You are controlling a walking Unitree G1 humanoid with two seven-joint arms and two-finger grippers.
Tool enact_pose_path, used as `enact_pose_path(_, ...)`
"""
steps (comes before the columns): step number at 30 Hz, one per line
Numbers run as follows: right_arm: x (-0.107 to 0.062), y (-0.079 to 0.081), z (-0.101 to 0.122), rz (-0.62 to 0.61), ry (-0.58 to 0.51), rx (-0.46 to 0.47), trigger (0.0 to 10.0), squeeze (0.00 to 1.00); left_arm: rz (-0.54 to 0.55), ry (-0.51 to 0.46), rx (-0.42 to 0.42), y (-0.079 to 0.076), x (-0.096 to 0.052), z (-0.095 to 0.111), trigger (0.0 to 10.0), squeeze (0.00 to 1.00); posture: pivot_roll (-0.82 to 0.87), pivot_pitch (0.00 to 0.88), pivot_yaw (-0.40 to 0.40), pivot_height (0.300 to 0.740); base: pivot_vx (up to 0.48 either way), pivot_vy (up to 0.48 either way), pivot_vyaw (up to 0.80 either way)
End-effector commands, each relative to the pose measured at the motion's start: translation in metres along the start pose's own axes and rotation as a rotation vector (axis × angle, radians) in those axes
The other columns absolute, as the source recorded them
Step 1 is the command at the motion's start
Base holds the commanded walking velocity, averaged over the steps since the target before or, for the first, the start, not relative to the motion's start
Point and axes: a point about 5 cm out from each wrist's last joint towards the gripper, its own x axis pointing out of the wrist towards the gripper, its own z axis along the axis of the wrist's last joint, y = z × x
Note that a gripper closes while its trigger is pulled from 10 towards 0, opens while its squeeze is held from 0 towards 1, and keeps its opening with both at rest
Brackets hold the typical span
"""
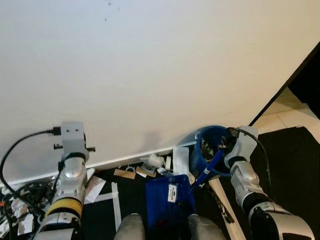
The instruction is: Sweep floor
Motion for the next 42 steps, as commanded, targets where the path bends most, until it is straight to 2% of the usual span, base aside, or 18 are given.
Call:
enact_pose_path(1,-0.001,-0.007,-0.005,-0.019,0.046,0.003,10.0,0.00,-0.118,-0.025,0.043,-0.006,0.002,0.014,10.0,0.00,0.16,0.008,-0.120,0.740,0.000,0.000,0.00)
enact_pose_path(2,0.002,-0.005,-0.001,0.006,0.038,0.016,10.0,0.00,-0.187,-0.047,0.097,-0.007,0.002,0.026,10.0,0.00,0.16,0.007,-0.122,0.740,0.000,0.000,0.00)
enact_pose_path(4,0.003,-0.004,0.001,0.017,0.039,0.018,10.0,0.00,-0.193,-0.044,0.096,-0.007,0.003,0.030,10.0,0.00,0.16,0.011,-0.124,0.740,0.000,0.000,0.00)
enact_pose_path(7,0.005,-0.001,0.004,0.055,0.032,0.006,10.0,0.00,-0.167,-0.015,-0.008,-0.005,0.004,0.035,10.0,0.00,0.17,0.010,-0.130,0.740,0.000,0.000,0.00)
enact_pose_path(8,0.005,0.000,0.005,0.065,0.028,0.000,10.0,0.00,-0.170,-0.022,-0.015,-0.005,0.002,0.036,10.0,0.00,0.17,0.010,-0.132,0.740,0.000,0.000,0.00)
enact_pose_path(12,0.005,0.001,0.006,0.082,0.024,-0.001,10.0,0.00,-0.162,-0.012,0.048,-0.006,-0.002,0.032,10.0,0.00,0.16,0.012,-0.135,0.740,0.000,0.000,0.00)
enact_pose_path(17,0.005,0.002,0.006,0.096,0.023,0.027,10.0,0.00,-0.158,-0.014,0.077,-0.009,-0.009,0.035,10.0,0.00,0.17,0.017,-0.141,0.740,0.000,0.123,0.00)
enact_pose_path(28,0.007,0.008,0.006,0.130,0.043,0.055,10.0,0.00,-0.122,-0.095,0.127,0.011,-0.013,0.071,10.0,0.00,0.20,0.017,-0.164,0.740,0.000,0.455,0.00)
enact_pose_path(40,0.006,0.019,0.002,0.160,0.067,0.060,10.0,0.00,-0.112,-0.104,0.126,0.016,-0.025,0.078,10.0,0.00,0.24,0.022,-0.183,0.740,0.000,0.400,0.00)
enact_pose_path(42,0.006,0.020,0.001,0.163,0.072,0.060,10.0,0.00,-0.113,-0.104,0.053,0.017,-0.027,0.079,10.0,0.00,0.24,0.023,-0.183,0.740,0.000,0.000,0.00)
